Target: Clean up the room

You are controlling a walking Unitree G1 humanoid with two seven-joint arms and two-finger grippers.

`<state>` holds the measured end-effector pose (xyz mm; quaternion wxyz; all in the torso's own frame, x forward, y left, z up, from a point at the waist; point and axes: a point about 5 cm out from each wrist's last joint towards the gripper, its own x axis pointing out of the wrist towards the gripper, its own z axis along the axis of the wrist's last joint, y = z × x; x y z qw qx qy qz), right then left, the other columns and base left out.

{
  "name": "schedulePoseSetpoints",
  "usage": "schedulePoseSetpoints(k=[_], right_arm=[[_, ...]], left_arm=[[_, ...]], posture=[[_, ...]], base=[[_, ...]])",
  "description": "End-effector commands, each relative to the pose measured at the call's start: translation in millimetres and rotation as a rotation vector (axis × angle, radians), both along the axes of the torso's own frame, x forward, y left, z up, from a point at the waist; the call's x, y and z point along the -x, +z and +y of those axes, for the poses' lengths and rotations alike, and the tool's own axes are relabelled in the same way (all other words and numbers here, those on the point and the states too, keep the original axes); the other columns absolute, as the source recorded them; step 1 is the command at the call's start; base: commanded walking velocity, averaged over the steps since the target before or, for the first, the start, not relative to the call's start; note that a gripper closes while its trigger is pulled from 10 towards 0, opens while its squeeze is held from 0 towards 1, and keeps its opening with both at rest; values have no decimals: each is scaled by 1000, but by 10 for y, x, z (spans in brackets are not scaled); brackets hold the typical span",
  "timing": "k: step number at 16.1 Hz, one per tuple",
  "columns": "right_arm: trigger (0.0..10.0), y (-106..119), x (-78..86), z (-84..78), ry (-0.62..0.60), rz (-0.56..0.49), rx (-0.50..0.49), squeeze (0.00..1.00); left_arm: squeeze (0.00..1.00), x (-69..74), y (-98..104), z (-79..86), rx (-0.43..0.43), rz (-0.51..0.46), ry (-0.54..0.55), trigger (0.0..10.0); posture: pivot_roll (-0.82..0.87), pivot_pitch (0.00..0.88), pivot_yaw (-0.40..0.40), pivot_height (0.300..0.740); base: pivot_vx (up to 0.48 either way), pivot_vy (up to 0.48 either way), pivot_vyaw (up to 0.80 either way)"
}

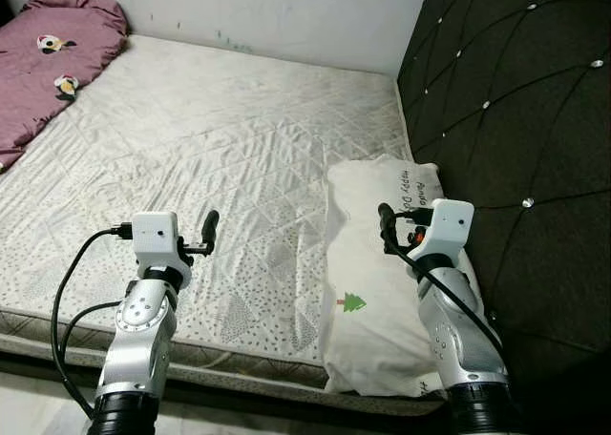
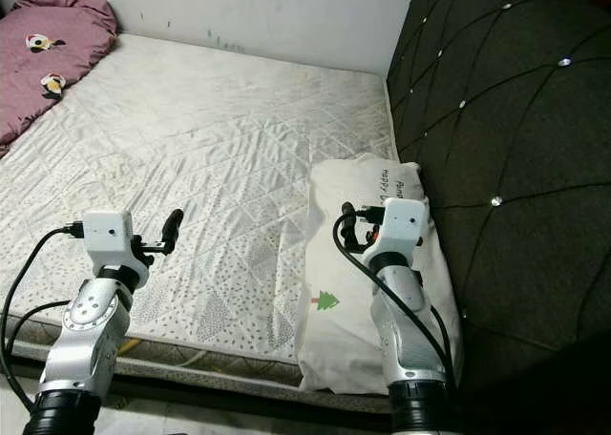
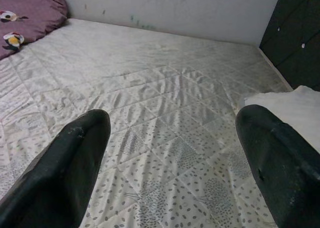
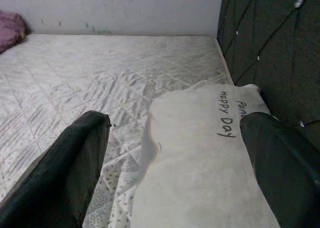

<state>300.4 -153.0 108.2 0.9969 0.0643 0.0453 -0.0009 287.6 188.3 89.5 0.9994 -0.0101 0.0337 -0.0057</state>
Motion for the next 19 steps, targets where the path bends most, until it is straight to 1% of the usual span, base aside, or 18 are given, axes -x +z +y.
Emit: schedulePoseSetpoints(k=[1, 4, 5, 7, 8, 9, 10, 11, 12, 13, 14, 15, 17, 19], right_arm=[[10000, 35, -4, -67, -22, -6, -4, 0], [10000, 40, -3, -64, -16, -13, -8, 0], [10000, 34, -1, -66, -12, -5, 0, 0], [10000, -6, -3, -87, -19, 25, -24, 0], [10000, -32, -7, -87, -15, 48, -14, 0], [10000, -39, -15, -68, 2, 53, 35, 0], [10000, -4, -20, -45, 23, 21, 54, 0], [10000, 13, -20, -14, 48, 6, 24, 0], [10000, 26, -20, -1, 35, 17, -20, 0], [10000, 7, -35, -39, -7, 41, -12, 0], [10000, 0, -33, -53, -5, 55, -12, 0], [10000, -1, -22, -50, 2, 37, 5, 0], [10000, -15, -18, -64, -8, 56, -12, 0], [10000, -36, -25, -79, -17, 68, -30, 0]], left_arm=[[0, -6, 17, -42, 5, -2, -22, 10000], [0, -9, 16, -42, 7, -1, -23, 10000], [0, -10, 15, -45, 9, -1, -26, 10000], [0, -12, 19, -52, 11, -3, -27, 10000], [0, -17, 24, -53, 11, -4, -27, 10000], [0, -21, 28, -53, 10, -5, -28, 10000], [0, -24, 29, -51, 9, -5, -26, 10000], [0, -26, 30, -50, 9, -5, -26, 10000], [0, -28, 32, -49, 8, -5, -25, 10000], [0, -33, 31, -49, 7, -5, -26, 10000], [0, -37, 34, -50, 7, -6, -26, 10000], [0, -42, 38, -49, 7, -7, -26, 10000], [0, -45, 37, -47, 9, -7, -24, 10000], [0, -50, 40, -53, 11, -7, -24, 10000]], posture=[[-16, 0, -79, 740], [-15, 0, -77, 740], [-15, 0, -76, 740], [-15, 0, -76, 740], [-16, 0, -76, 740], [-16, 0, -77, 740], [-17, 0, -76, 740], [-18, 0, -75, 740], [-18, 0, -75, 740], [-20, 0, -75, 740], [-19, 0, -74, 740], [-18, 0, -75, 740], [-21, 0, -74, 740], [-19, 0, -75, 740]], base=[[0, 0, -800], [0, 0, -800], [0, 311, 0], [0, 352, 0], [0, 371, 0], [0, 375, 0], [0, 375, 0], [0, 371, 0], [0, 375, 0], [0, 375, 0], [0, 375, 0], [0, 371, 0], [0, 371, 0], [0, 368, -800]])
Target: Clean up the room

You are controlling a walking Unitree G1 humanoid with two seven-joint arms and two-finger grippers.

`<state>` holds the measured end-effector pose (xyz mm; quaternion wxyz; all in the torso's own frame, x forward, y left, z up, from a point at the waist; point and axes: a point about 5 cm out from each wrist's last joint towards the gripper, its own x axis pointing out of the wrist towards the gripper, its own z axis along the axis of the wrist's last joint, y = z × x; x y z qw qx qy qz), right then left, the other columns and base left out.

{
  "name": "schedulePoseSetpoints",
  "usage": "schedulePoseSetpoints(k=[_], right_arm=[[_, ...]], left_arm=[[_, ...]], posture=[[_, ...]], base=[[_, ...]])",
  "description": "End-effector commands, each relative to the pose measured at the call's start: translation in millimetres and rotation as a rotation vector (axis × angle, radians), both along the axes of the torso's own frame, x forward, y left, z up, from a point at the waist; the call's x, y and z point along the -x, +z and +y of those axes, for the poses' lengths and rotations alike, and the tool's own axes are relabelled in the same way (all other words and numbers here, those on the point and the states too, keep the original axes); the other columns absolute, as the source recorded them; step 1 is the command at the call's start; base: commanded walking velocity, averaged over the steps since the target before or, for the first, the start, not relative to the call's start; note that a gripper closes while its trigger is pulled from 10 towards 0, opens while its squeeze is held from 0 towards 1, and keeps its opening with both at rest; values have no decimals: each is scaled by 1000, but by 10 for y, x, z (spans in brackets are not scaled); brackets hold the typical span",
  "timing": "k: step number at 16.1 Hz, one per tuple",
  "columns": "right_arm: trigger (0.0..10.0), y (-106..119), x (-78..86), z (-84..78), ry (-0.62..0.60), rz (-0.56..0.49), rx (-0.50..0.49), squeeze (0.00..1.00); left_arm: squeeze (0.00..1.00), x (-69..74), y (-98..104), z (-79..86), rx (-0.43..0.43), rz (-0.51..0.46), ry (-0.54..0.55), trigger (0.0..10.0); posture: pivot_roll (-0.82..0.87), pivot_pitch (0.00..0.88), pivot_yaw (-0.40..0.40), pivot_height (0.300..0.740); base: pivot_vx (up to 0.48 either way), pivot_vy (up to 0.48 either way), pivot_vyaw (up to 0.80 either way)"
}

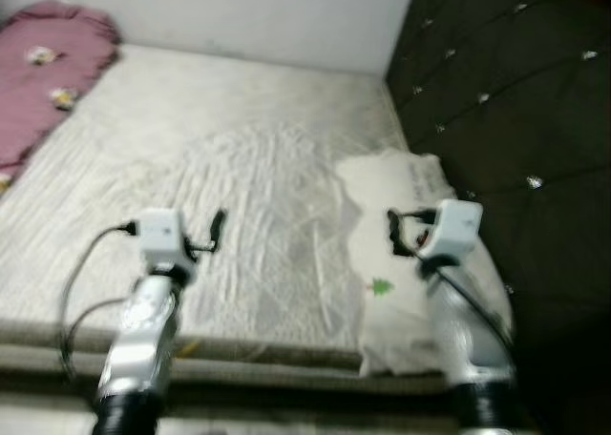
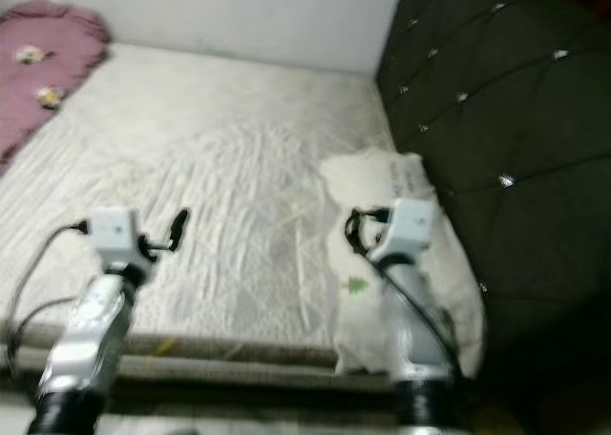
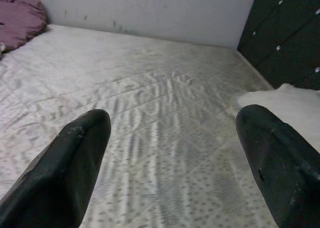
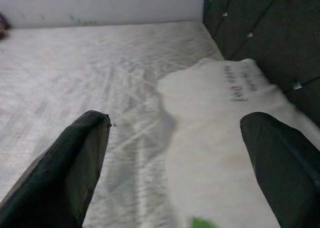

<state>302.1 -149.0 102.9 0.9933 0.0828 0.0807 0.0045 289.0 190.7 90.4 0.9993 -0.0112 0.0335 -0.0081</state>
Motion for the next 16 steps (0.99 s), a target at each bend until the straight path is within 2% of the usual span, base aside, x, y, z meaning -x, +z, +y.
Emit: schedulePoseSetpoints(k=[1, 4, 10, 16], right_arm=[[10000, 22, -11, -115, -26, -3, 13, 0], [10000, 23, -12, -119, -25, -1, 12, 0], [10000, 21, -12, -113, -15, 2, 13, 0], [10000, 46, -10, -61, 39, -24, 22, 0]], left_arm=[[0, -40, 32, -76, 12, -5, -18, 10000], [0, -43, 30, -78, 15, -1, -15, 10000], [0, -47, 30, -90, 10, -4, -20, 10000], [0, -37, 32, -100, 9, -11, -21, 10000]], posture=[[-19, 0, -75, 740], [-20, 0, -75, 740], [-21, 0, -76, 740], [-19, 0, -77, 740]], base=[[0, 480, -800], [0, 480, -571], [0, 480, 0], [0, 89, 0]])
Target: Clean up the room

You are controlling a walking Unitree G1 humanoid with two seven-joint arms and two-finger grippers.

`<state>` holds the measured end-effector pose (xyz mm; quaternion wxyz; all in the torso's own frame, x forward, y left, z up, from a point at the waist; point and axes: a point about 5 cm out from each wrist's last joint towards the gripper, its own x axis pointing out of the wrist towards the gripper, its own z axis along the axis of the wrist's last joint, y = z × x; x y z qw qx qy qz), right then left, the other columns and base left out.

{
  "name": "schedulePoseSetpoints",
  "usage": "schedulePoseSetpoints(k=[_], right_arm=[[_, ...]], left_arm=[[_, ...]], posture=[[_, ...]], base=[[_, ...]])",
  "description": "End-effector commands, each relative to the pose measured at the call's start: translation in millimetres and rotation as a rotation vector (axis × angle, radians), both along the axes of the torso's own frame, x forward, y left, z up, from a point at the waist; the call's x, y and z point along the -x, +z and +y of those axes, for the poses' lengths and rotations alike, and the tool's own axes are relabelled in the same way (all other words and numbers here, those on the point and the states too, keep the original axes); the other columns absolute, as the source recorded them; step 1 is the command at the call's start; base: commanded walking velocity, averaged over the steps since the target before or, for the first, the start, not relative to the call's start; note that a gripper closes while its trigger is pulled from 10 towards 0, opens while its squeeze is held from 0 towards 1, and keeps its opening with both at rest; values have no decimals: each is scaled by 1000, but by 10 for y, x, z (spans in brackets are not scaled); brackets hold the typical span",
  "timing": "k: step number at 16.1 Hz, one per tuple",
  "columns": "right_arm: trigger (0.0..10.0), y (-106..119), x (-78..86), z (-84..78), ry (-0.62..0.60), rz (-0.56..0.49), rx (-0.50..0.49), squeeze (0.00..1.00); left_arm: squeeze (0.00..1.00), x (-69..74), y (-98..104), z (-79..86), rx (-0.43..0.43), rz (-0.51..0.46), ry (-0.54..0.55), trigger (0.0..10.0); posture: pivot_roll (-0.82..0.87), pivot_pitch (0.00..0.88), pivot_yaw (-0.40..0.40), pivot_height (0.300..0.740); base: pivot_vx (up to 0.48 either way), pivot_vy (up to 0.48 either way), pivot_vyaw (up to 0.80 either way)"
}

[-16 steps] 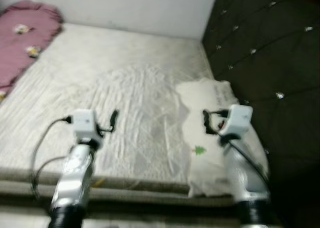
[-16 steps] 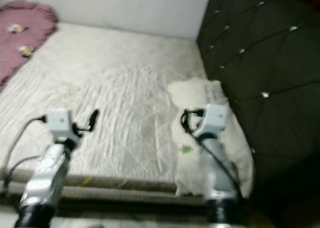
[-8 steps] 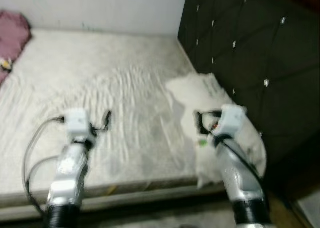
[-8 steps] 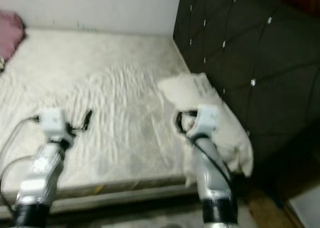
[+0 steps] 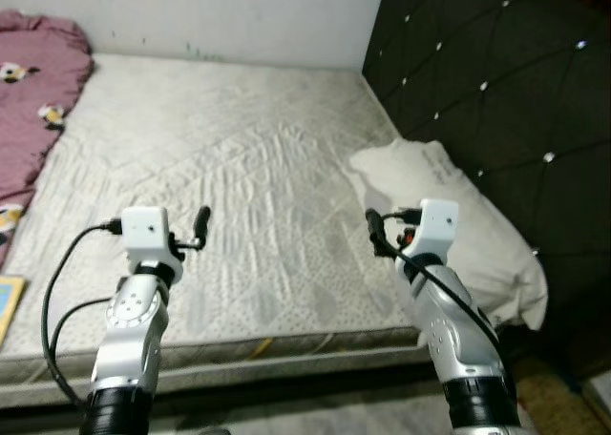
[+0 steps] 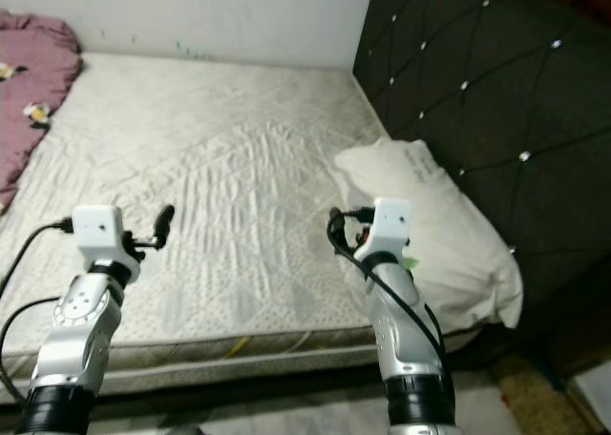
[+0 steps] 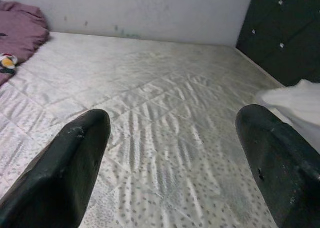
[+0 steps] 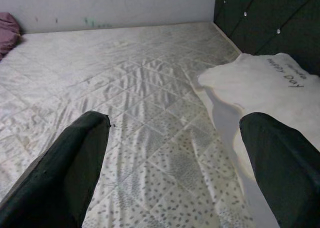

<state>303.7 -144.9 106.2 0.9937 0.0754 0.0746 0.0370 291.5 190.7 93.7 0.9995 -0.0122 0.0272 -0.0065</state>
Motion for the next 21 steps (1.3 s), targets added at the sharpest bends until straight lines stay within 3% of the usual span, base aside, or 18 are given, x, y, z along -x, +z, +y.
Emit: schedulePoseSetpoints(k=[1, 21], right_arm=[[10000, 17, 8, -92, -20, -10, 18, 0], [10000, -4, -12, -137, -60, -4, 27, 0]], left_arm=[[0, -18, -3, -96, 10, 6, -23, 10000], [0, -30, -6, -112, 21, 7, -24, 10000]], posture=[[-19, 0, -77, 740], [-16, 0, -81, 740]], base=[[0, 480, 0], [0, 480, 0]])
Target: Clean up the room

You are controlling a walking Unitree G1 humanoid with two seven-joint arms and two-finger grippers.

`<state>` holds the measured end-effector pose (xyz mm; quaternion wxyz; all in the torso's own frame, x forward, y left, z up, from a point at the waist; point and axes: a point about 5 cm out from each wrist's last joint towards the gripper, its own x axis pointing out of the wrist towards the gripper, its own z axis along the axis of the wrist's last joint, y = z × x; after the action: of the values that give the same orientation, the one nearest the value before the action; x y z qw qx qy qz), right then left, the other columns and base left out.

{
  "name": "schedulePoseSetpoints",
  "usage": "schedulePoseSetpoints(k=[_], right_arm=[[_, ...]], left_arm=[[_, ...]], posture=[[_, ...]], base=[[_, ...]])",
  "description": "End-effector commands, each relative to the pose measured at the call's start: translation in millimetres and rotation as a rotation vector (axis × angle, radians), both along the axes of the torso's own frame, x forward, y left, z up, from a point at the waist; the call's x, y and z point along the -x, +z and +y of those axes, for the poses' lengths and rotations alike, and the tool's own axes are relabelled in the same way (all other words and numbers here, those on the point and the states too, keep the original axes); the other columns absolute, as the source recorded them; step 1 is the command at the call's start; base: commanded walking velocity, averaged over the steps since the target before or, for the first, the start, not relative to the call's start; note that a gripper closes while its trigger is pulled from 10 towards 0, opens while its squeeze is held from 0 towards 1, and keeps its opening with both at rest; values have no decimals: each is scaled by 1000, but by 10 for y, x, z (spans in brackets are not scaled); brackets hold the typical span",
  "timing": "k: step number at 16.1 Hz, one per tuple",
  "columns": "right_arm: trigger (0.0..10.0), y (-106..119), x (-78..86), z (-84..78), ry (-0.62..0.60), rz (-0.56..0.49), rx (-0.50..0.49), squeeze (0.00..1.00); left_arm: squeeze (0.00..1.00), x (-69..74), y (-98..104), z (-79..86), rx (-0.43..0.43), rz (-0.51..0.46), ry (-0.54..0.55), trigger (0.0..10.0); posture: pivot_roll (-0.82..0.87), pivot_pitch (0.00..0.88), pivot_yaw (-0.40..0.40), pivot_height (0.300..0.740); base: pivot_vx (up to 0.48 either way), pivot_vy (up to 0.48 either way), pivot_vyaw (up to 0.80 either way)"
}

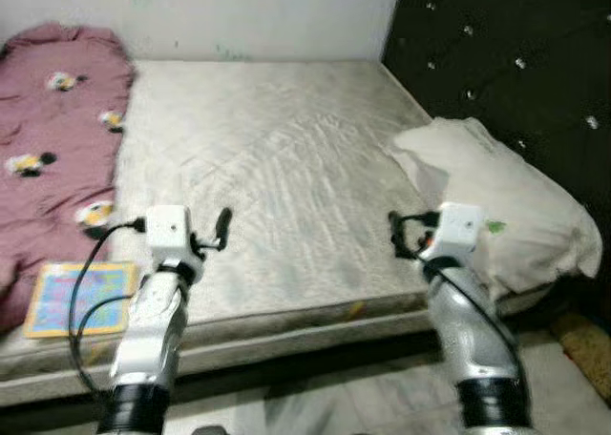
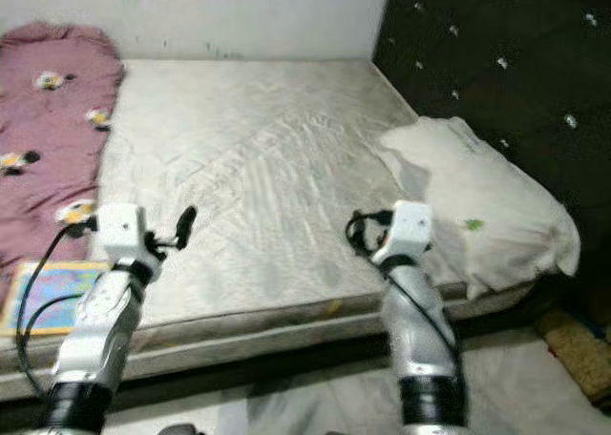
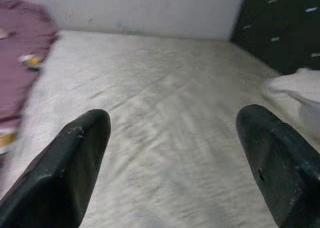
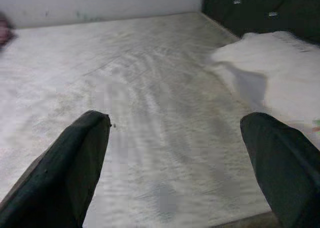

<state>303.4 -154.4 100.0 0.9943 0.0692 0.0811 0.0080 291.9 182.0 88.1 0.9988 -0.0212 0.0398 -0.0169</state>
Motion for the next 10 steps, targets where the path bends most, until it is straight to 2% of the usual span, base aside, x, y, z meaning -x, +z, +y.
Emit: schedulePoseSetpoints(k=[1, 3, 10], right_arm=[[10000, 58, -17, -40, -1, -21, 13, 0], [10000, 58, -17, -36, 0, -21, 15, 0], [10000, 59, -21, -35, -1, -21, 14, 0]], left_arm=[[0, -28, 51, -25, 4, -18, -2, 10000], [0, -25, 66, -27, -7, -36, -13, 10000], [0, -19, 80, -43, -1, -46, -29, 10000]], posture=[[-16, 0, -81, 740], [-16, 0, -81, 740], [-19, 0, -80, 740]], base=[[0, 480, 0], [0, 478, 0], [0, 0, 0]])
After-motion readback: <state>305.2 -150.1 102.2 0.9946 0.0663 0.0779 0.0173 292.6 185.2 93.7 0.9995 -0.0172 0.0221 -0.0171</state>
